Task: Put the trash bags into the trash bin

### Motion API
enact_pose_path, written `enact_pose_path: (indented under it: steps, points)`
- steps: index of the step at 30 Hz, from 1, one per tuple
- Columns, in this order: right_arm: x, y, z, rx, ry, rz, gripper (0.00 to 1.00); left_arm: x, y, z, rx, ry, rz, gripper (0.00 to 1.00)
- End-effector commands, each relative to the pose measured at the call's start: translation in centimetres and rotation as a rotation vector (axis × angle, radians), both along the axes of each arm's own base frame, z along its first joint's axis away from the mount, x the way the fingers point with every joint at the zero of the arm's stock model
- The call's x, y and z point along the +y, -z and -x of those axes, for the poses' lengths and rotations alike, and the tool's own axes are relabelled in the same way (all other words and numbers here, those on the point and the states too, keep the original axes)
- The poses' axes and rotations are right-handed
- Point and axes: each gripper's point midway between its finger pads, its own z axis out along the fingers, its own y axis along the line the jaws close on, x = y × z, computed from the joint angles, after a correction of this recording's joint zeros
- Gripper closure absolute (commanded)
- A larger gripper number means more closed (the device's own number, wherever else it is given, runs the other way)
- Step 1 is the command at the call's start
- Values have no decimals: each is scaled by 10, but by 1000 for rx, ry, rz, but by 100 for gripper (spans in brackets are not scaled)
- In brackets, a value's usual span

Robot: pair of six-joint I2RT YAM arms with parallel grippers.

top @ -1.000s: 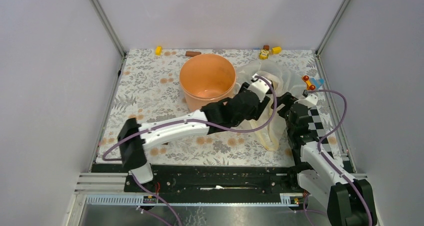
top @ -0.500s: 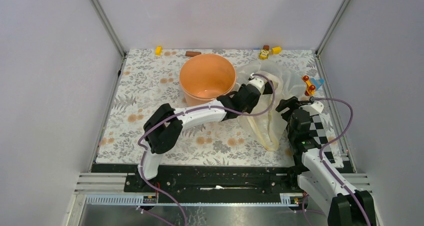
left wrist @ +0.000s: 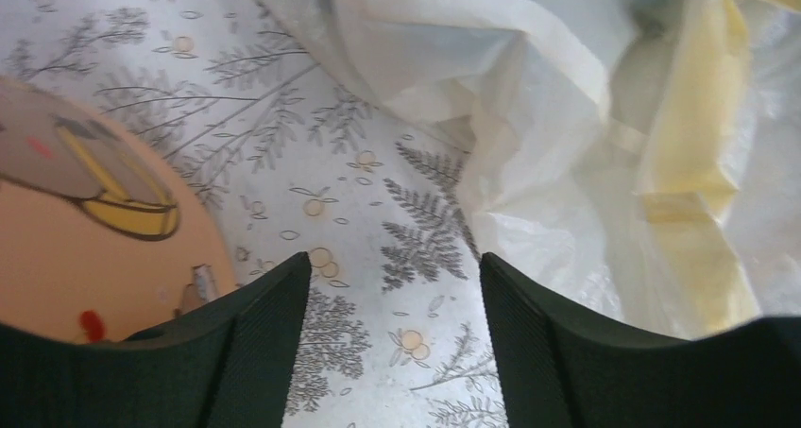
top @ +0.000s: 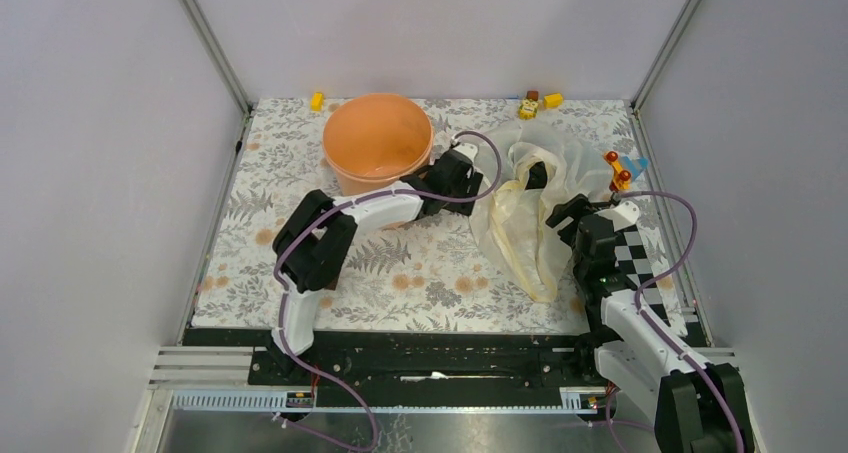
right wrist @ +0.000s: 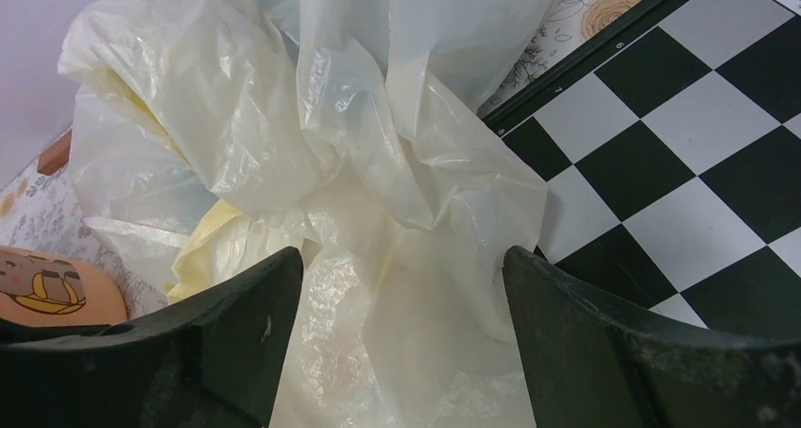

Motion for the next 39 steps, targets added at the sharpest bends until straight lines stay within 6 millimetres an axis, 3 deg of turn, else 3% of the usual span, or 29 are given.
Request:
enact_pose_path:
  steps: [1, 6, 9, 12, 16, 24, 27, 29, 31, 35, 39]
  points:
    - [7, -24, -10, -57, -27, -15, 15, -42, -62, 21, -52, 173, 167, 28]
    - [8, -29, -8, -67, -35, -11, 15, -60, -108, 37, -161, 253, 253, 30]
    - [8, -31, -7, -81, -40, -13, 14, -73, -116, 37, -190, 282, 275, 33]
    - [12, -33, -8, -82, -64, -10, 15, -81, -106, 28, -180, 291, 244, 47]
    - [13, -33, -8, -75, -74, -4, 15, -92, -82, 17, -137, 295, 184, 42]
    - [18, -39, -8, -89, -103, -5, 19, -110, -45, 0, -110, 305, 144, 42]
    - [17, -43, -8, -102, -102, -5, 19, -107, -32, -11, -128, 271, 104, 50]
    - [18, -44, -7, -107, -105, -6, 19, -108, -33, -14, -141, 274, 95, 75]
    - [18, -47, -7, -111, -108, -10, 21, -105, -42, -13, -146, 267, 87, 100]
    - [20, -55, -6, -121, -111, -30, 22, -90, -77, -4, -177, 247, 110, 100]
    - [19, -66, -3, -111, -98, -41, 22, -69, -118, 19, -204, 231, 180, 100]
